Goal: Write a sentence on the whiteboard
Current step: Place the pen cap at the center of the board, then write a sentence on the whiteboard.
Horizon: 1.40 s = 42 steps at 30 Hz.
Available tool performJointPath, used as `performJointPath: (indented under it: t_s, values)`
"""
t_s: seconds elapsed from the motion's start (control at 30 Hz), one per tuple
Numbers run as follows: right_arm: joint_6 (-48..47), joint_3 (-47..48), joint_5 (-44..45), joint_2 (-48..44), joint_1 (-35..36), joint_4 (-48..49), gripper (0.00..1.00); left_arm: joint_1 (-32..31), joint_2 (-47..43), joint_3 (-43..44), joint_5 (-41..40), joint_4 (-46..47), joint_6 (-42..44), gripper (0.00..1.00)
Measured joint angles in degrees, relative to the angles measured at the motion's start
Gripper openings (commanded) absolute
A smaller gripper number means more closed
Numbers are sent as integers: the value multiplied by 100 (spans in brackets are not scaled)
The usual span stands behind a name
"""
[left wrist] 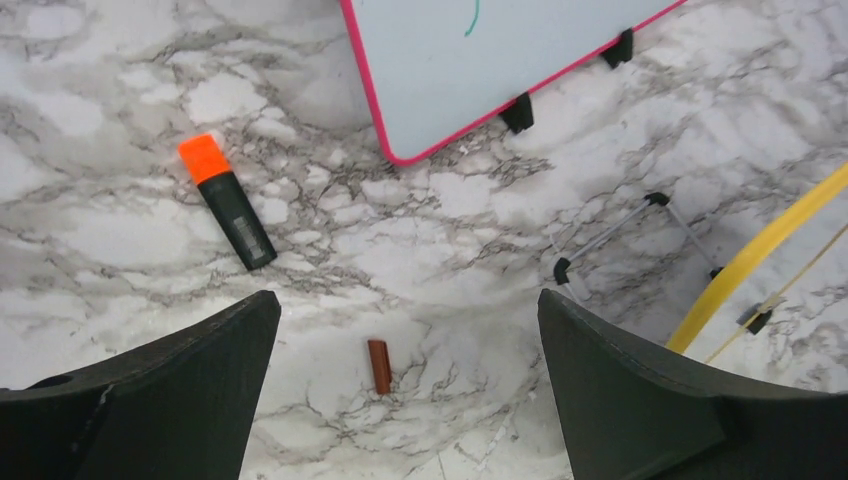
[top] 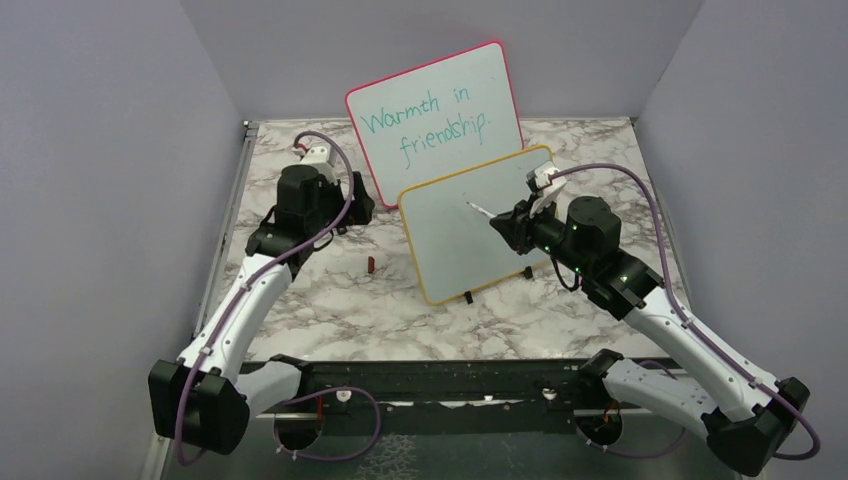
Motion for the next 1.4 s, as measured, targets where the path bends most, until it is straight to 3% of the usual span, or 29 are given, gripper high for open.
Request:
performJointPath:
  t_s: [0.23,0.4,0.6,0.9,1.1,1.4]
  values:
    - [-13,444,44,247,4,-372,1,721,-76,-33,1563,765,26,99]
    - [0,562,66,400,17,-448,1,885,-28,-33,2446,1189,-2,99]
    - [11,645,98,737,125,-573,1,1023,448,17,3554,1657,-151,92]
    - [-105,968,1093,1001,1182,-570,1,918,1161,437,4588,2052,-455,66]
    - [-256,1237,2037,1123,1941,-568,1,619,1467,732,4800,2168,-562,53]
    - [-481,1580,2957,1587,2422,-575,1,411,1768,826,4894,2236,-584,33]
